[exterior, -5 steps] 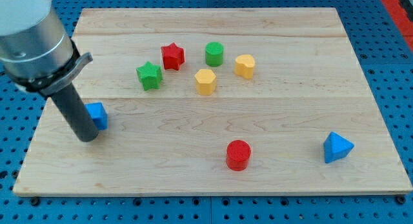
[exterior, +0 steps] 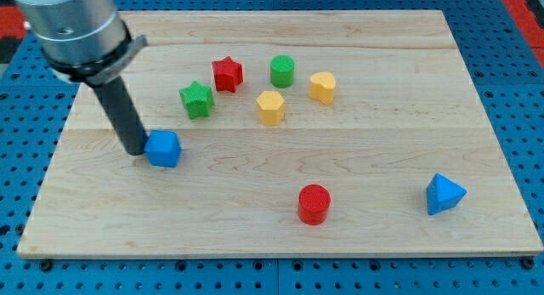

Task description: Move the blue cube to the bottom right of the green star

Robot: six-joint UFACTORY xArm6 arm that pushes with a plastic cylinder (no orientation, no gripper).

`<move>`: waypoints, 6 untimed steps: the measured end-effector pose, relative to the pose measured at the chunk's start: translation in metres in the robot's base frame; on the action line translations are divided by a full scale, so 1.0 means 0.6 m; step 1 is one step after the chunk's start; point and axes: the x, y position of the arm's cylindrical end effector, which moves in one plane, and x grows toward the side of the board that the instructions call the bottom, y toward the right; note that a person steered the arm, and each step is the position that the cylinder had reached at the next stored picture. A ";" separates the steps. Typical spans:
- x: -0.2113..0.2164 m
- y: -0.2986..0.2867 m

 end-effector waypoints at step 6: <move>0.092 0.171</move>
